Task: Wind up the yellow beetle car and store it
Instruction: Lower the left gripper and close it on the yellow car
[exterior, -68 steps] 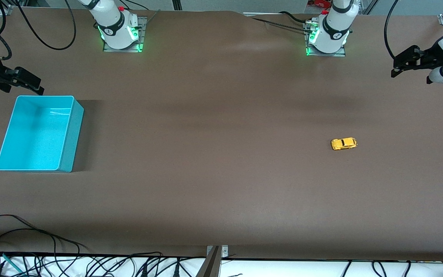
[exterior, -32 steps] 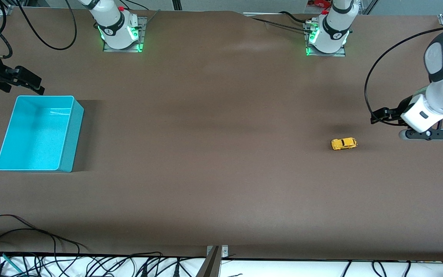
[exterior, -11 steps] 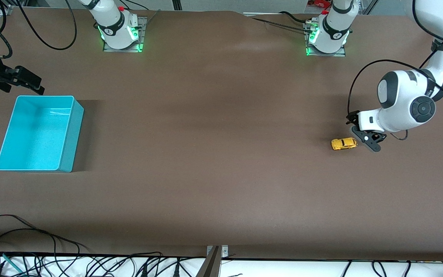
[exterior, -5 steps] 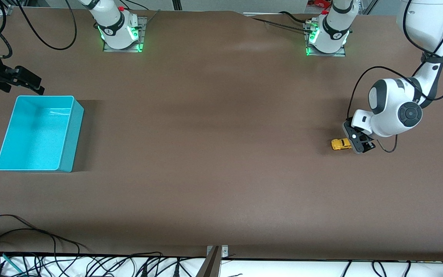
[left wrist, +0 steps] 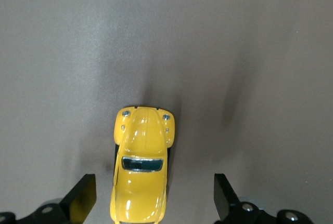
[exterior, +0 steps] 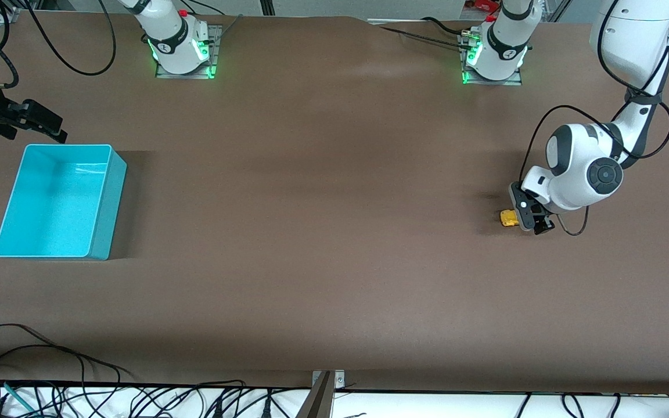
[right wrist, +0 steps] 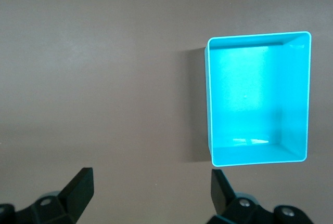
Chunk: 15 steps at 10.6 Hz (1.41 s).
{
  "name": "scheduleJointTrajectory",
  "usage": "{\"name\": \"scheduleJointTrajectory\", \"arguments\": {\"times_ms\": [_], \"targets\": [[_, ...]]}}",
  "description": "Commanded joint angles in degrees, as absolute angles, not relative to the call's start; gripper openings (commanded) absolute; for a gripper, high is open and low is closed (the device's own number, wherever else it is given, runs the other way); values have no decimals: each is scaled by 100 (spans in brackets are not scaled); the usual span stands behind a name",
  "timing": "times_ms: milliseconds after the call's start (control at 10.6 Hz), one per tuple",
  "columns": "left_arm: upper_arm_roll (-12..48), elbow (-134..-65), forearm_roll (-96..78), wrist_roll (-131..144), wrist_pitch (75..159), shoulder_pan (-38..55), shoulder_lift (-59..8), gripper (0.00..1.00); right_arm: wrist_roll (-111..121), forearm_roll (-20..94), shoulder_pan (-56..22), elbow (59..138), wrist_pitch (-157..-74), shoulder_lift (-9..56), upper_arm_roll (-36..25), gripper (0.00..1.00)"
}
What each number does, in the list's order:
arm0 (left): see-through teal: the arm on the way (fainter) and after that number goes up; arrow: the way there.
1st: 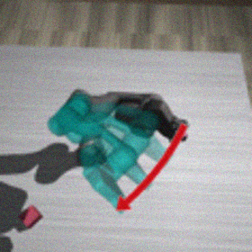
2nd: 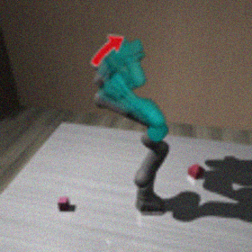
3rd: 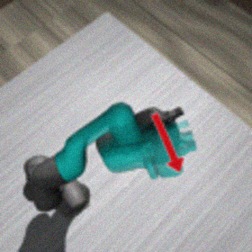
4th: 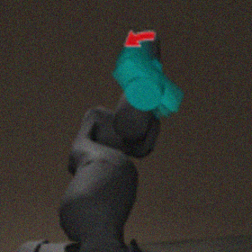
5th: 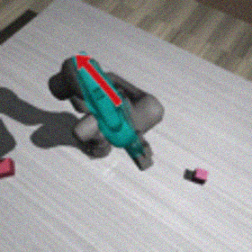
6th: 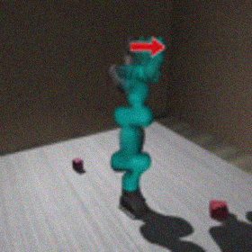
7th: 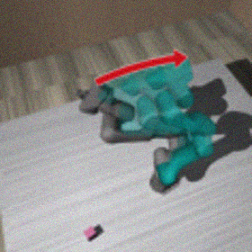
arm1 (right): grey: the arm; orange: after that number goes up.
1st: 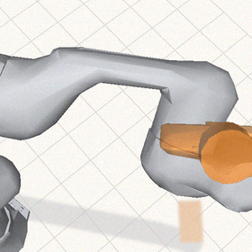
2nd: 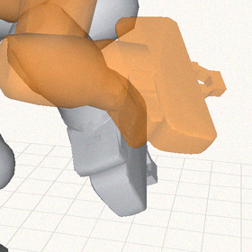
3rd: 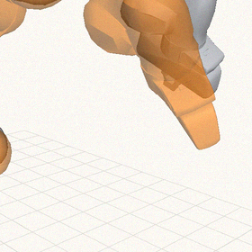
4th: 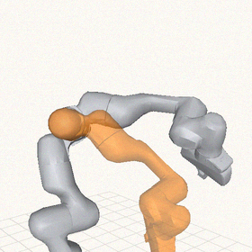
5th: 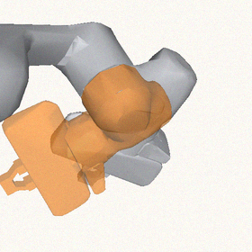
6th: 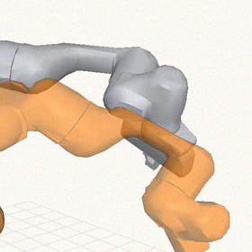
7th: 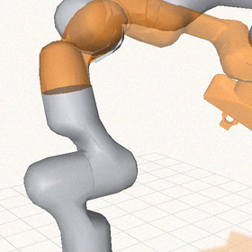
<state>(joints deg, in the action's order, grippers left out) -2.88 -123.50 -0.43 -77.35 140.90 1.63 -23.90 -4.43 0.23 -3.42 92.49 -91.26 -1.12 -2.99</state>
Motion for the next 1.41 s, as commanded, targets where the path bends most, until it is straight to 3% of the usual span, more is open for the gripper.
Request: {"name": "scheduleJointTrajectory", "arguments": {"times_ms": [0, 94, 564, 1316], "targets": [[-316, -12340, 35, -8189, 14168, 193, -2426, 67, -483, -44, -360, 9167, -9035, -123, -290, 100], [-316, -12340, 35, -8409, 14177, 193, -2452, 50, -483, -44, -352, 9167, -9035, -123, -290, 100], [-290, -12296, 26, -9261, 14185, 211, -2443, 12, -483, -35, -352, 9167, -9044, -123, -290, 100], [-299, -12296, -35, -9674, 14396, 97, -2627, 5, -483, -44, -360, 9167, -9044, -123, -290, 100]]}}
